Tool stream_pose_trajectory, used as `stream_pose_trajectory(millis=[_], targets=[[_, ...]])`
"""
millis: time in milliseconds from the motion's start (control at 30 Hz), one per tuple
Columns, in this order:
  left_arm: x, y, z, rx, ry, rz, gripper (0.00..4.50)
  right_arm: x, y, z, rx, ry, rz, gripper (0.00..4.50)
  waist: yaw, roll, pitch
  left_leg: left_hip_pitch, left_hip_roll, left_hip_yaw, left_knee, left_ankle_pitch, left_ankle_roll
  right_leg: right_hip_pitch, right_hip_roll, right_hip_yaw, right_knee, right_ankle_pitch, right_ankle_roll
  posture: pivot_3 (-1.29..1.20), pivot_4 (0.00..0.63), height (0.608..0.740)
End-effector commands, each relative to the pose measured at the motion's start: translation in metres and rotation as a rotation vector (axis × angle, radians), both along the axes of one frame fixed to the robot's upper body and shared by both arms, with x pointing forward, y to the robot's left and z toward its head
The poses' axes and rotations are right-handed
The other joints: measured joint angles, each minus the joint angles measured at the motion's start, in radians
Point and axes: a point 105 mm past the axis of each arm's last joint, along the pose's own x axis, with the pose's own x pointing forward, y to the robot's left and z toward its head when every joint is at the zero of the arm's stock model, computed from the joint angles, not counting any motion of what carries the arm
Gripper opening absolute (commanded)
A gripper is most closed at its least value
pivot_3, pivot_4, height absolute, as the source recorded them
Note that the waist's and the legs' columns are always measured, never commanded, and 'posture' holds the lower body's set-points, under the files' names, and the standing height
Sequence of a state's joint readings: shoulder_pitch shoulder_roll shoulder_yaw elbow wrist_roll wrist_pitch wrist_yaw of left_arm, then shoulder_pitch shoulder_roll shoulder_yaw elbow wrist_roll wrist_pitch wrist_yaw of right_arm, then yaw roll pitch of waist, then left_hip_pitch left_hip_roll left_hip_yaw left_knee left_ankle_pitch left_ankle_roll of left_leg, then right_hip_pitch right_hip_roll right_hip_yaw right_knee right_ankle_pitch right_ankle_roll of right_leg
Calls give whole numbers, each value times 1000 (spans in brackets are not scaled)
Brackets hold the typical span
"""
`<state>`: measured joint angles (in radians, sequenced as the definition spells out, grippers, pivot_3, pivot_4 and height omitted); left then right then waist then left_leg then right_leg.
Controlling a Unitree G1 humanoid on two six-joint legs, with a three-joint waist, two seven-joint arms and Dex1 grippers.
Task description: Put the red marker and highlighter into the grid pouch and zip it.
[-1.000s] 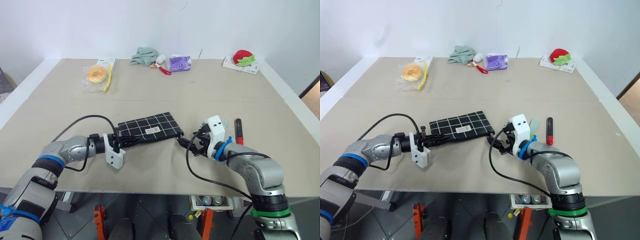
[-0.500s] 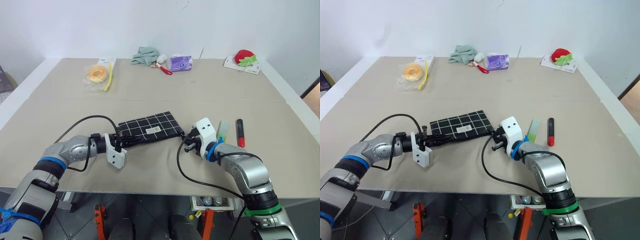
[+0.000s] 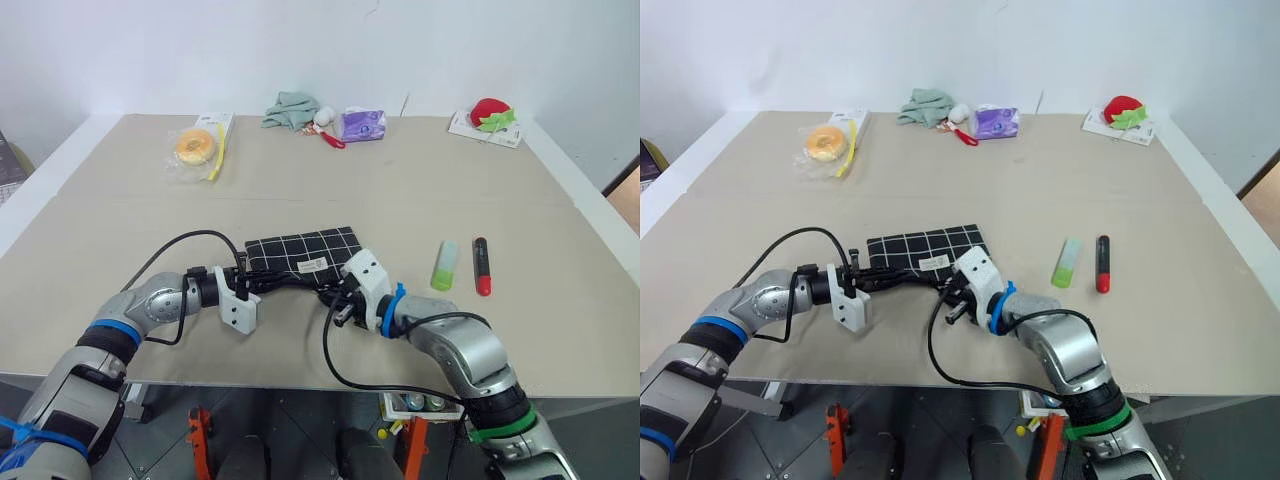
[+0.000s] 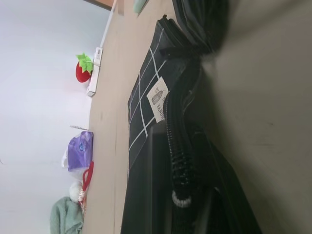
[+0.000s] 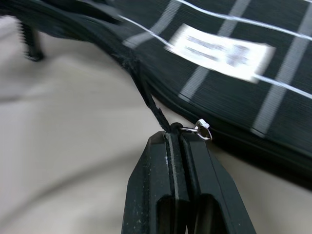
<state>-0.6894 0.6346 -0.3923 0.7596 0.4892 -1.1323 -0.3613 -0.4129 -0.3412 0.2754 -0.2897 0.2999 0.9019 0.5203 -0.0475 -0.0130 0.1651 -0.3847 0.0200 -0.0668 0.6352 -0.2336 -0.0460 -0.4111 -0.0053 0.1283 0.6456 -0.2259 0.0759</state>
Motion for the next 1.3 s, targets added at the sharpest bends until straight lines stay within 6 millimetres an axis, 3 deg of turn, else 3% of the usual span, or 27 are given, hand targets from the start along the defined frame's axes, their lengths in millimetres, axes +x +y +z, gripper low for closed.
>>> stream_pose_trajectory(millis=[33, 133, 300, 500, 600, 733, 833, 1000, 1100, 1300], targets=[[-5, -12, -7, -16, 27, -27, 0, -10, 24, 14, 40, -35, 114, 31, 0, 0, 0, -1, 0, -1, 0, 0, 0, 0, 0, -1, 0, 0, 0, 0, 150, 740], [-6, -14, -6, -20, 29, -27, 0, -14, 32, 20, 67, -65, 158, 31, 0, 0, 0, -2, 0, -3, 0, 0, 0, 0, 0, -3, 0, -1, 0, 0, 150, 740], [-7, -15, -8, -21, 36, -29, 0, -25, 49, 46, 188, -125, 250, 31, 0, 0, 0, -3, 0, -5, 0, 0, 0, 0, 0, -4, 0, -1, 0, 0, 150, 740], [-8, -15, -9, -21, 44, -27, 0, -12, 25, 46, 180, -152, 157, 31, 0, -1, 1, -5, 0, -6, 0, 0, 0, -3, 0, -6, 0, -1, -1, 0, 150, 740], [-8, -14, -9, -20, 46, -23, 0, -14, 5, 58, 232, -164, 133, 1126, 0, -1, 1, -7, 0, -7, 0, 0, 0, -4, 0, -7, 0, -1, -1, 0, 150, 740], [-8, -11, -8, -22, 48, -15, 0, -6, -34, 92, 360, -237, 20, 3048, 0, -1, 1, -8, 0, -7, 0, 0, 0, -4, 0, -7, 0, -1, -1, 0, 150, 740], [-8, -10, -8, -21, 52, -14, 0, 15, -75, 104, 351, -312, -180, 4392, 0, -2, 1, -8, 0, -8, 0, 0, 0, -4, 0, -8, 0, -1, -1, 0, 150, 740], [-8, -11, -8, -19, 58, -19, 0, 52, -154, 98, 207, -361, -600, 4392, -1, -1, 1, -7, 0, -7, -1, 0, 0, -4, 0, -7, 0, -2, -1, 0, 150, 740], [-7, -12, -7, -21, 60, -22, 0, 60, -202, 92, 111, -384, -851, 4392, 0, -1, 1, -7, -1, -7, -1, 0, 0, -4, 0, -7, 0, -2, -2, 0, 150, 740], [-6, -13, -7, -21, 64, -23, 0, 55, -251, 78, 42, -341, -1091, 4392, 0, 0, 1, -7, -1, -7, -2, -1, 1, -4, -1, -6, 0, -2, -1, 0, 150, 740]])
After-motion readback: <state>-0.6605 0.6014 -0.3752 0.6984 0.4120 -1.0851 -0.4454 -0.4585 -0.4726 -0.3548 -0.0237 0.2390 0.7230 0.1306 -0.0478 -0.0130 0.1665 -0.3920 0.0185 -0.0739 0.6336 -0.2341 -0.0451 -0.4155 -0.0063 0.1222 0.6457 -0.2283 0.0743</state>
